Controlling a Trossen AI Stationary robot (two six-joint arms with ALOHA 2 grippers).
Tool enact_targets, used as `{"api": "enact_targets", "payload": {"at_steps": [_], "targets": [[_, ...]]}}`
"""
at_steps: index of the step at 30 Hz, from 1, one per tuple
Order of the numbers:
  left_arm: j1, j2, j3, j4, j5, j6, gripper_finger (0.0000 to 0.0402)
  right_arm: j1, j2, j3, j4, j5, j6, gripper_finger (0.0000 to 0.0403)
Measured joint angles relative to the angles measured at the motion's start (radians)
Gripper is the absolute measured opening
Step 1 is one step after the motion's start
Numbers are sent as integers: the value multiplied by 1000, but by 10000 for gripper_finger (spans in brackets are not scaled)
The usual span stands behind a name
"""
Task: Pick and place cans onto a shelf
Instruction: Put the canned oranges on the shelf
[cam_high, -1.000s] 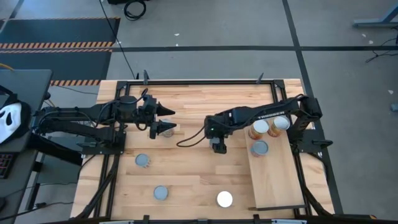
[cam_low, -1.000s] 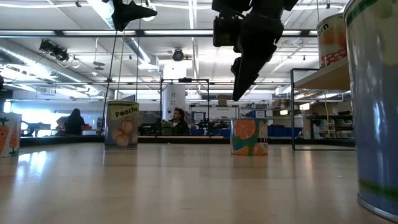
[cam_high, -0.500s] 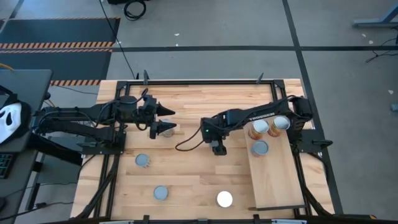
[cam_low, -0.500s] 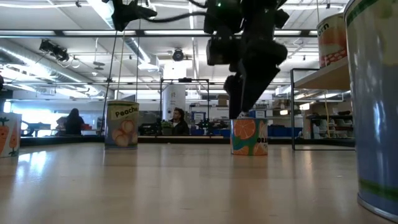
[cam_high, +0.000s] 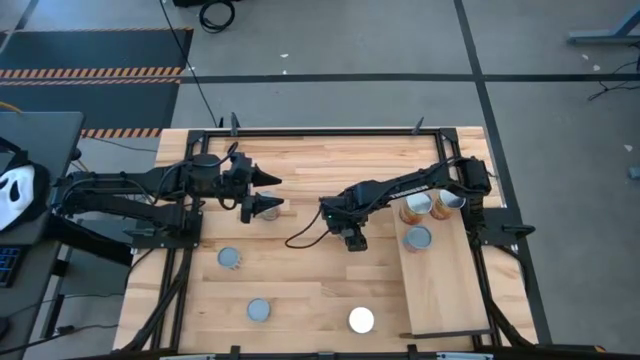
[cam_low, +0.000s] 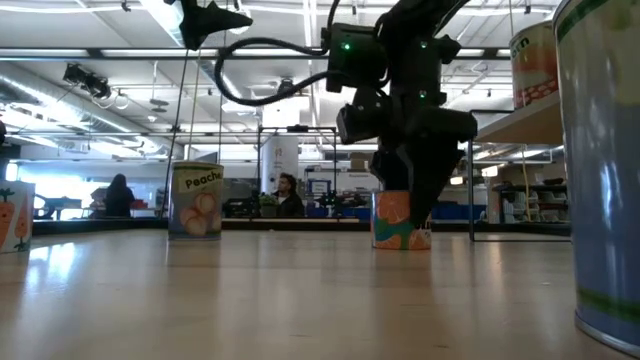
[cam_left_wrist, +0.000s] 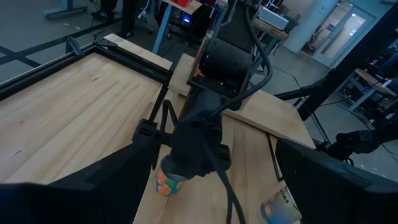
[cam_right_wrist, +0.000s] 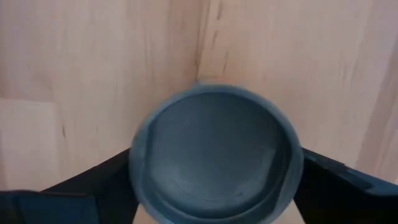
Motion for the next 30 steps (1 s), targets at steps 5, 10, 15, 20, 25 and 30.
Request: {"api": "enact_targets", "payload": {"at_steps": [5,10,15,20,25,30], "targets": [[0,0,0,0,0,0,346,0,-21,19,-28,0,-24,288],[0,0,0,0,0,0,346,10,-115,100,-74,-73,-30,287],[0,0,0,0,0,0,346,38,-258,186,-79,-87,-30,287],[0,0,0,0,0,0,346,89,-421,214,-121,-89,-21,294],[0,0,0,0,0,0,346,201,-579,215,-251,-205,-28,287],[0,0,0,0,0,0,346,388,-709,215,-542,-235,-36,290]]}}
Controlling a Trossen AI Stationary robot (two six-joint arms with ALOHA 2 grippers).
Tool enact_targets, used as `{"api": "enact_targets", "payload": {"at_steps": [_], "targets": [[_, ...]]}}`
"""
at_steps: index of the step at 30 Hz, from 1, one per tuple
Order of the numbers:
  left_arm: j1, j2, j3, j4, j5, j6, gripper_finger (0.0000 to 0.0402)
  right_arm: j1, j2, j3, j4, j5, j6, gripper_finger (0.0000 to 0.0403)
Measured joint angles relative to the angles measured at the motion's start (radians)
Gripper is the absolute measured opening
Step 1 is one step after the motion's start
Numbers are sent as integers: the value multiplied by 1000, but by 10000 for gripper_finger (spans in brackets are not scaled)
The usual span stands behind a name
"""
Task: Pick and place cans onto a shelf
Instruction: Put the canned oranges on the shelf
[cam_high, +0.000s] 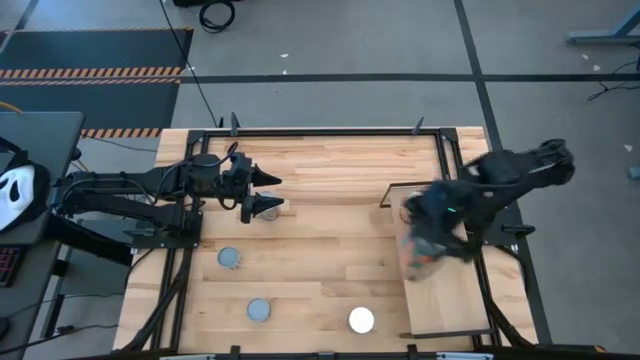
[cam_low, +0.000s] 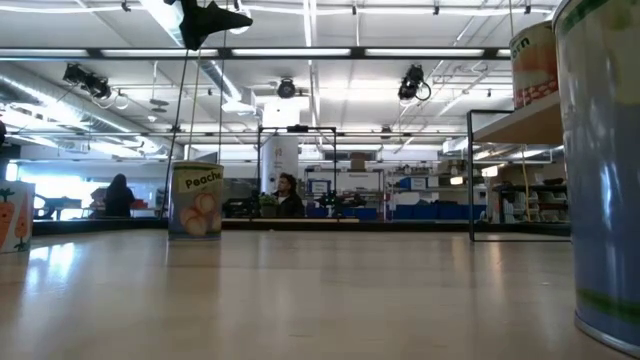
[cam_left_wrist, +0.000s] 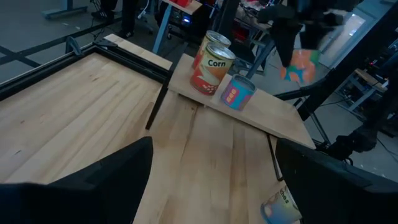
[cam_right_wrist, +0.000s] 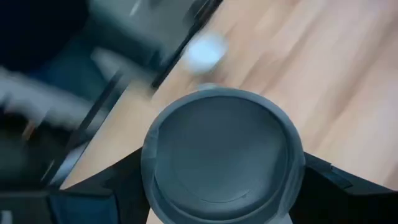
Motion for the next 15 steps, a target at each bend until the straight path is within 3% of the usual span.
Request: {"api": "enact_targets", "payload": {"at_steps": [5,7,11,15], "targets": [[0,0,0,0,0,0,346,202,-107,0,-215,114,-32,287],[0,0,0,0,0,0,346,269,-146,-12,-211,169,-60,287],[0,0,0,0,0,0,346,356,-204,-89,-209,183,-146,289],[0,0,0,0,0,0,346,398,-236,-213,-212,195,-110,289]]}}
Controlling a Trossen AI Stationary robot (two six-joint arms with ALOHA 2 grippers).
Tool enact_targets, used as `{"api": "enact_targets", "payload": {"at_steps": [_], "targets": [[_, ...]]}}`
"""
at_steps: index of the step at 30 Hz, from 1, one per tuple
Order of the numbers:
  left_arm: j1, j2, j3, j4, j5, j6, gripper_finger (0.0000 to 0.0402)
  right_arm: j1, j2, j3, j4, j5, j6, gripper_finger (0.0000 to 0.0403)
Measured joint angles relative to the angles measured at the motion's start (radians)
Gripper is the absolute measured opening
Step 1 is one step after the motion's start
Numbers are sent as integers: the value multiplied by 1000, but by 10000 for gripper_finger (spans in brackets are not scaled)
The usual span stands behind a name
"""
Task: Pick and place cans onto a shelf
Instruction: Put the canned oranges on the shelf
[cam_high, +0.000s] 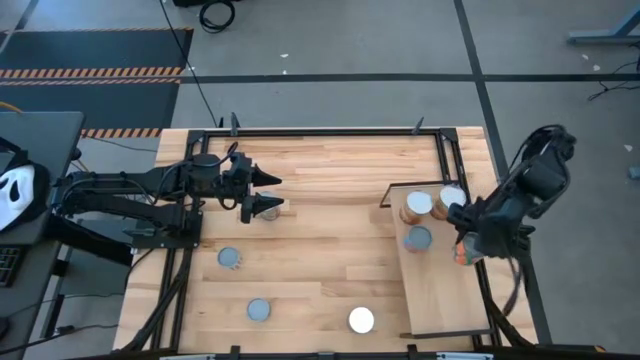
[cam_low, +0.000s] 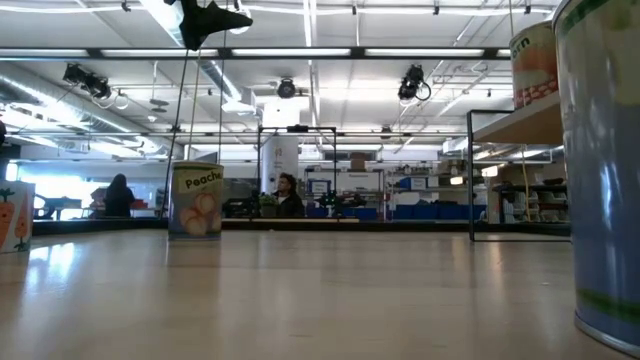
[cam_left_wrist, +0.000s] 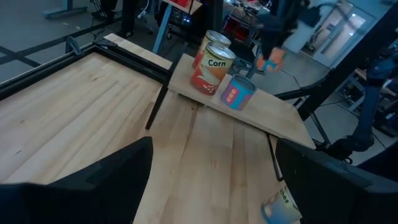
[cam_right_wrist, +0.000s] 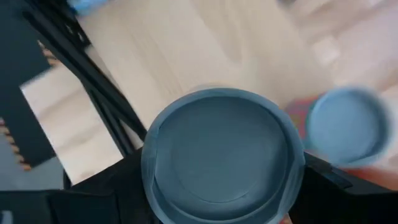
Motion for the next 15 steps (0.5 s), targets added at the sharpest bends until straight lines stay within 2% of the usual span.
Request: {"api": "enact_targets", "payload": {"at_steps": [3,10,15], "targets": [[0,0,0,0,0,0,346,9,-16,-74,-3,67,34,289],[0,0,0,0,0,0,346,7,-21,-191,-2,140,40,289],[0,0,0,0,0,0,346,6,-16,-248,-1,252,110,294]]}}
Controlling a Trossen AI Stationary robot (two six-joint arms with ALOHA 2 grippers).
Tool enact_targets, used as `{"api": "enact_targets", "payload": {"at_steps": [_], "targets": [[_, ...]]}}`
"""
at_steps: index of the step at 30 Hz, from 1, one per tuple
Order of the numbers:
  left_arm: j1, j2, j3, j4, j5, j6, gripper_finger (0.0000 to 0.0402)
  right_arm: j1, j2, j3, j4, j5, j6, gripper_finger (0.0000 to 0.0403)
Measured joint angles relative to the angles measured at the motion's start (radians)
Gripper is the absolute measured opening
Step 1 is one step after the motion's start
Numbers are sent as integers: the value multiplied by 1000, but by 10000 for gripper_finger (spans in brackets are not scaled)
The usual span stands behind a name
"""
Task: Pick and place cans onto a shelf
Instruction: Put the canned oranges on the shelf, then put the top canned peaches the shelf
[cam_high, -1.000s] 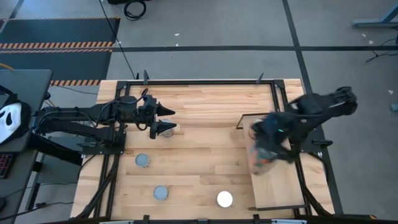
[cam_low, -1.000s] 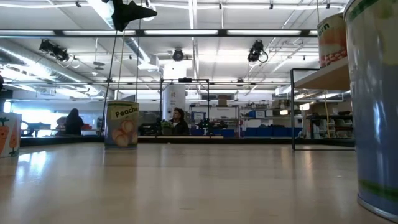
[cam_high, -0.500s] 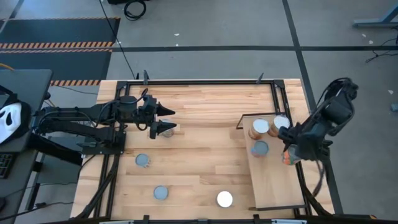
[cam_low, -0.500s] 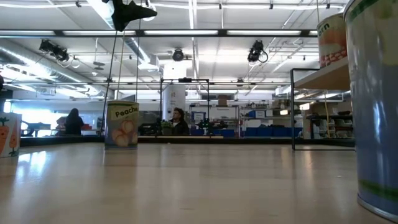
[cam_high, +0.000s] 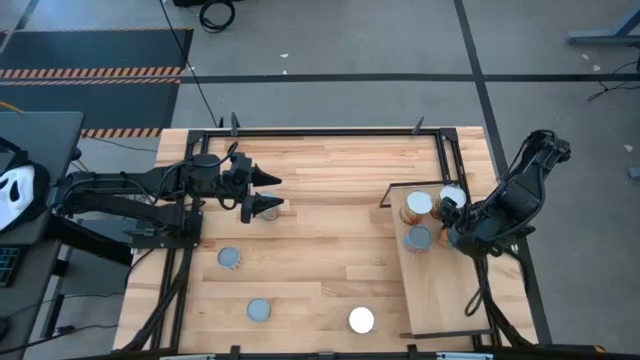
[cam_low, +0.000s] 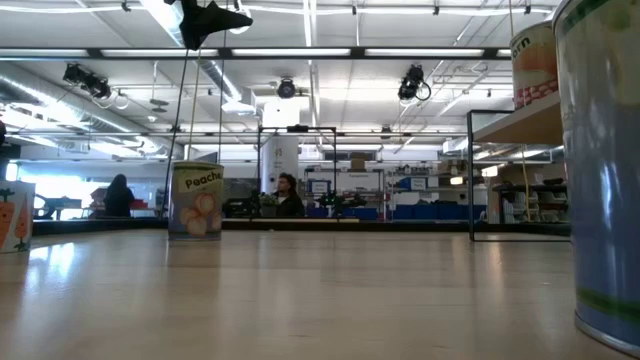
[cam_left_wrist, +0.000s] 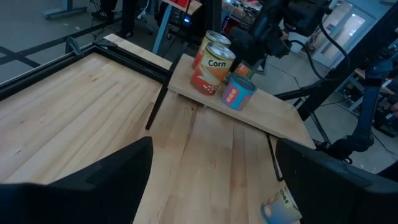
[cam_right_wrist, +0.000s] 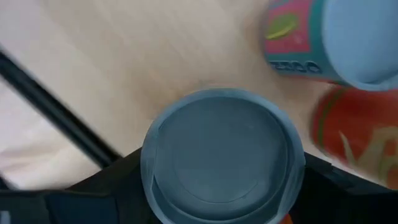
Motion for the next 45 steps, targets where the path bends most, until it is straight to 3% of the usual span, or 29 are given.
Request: {"api": "enact_targets", "payload": {"at_steps": [17,25,30,37,41,45], "targets": [[0,0,0,0,0,0,346,-1,-5,4,-2,-16,54,357],[0,0,0,0,0,0,346,0,-6,252,0,-79,182,349],[0,0,0,0,0,0,346,-45,-51,354,2,70,398,333],[0,0,0,0,0,0,346,-172,-183,279,10,159,709,293],[0,0,0,0,0,0,346,-198,-215,243,201,189,707,279],[0,0,0,0,0,0,346,-233,-147,236,357,282,617,273]]}}
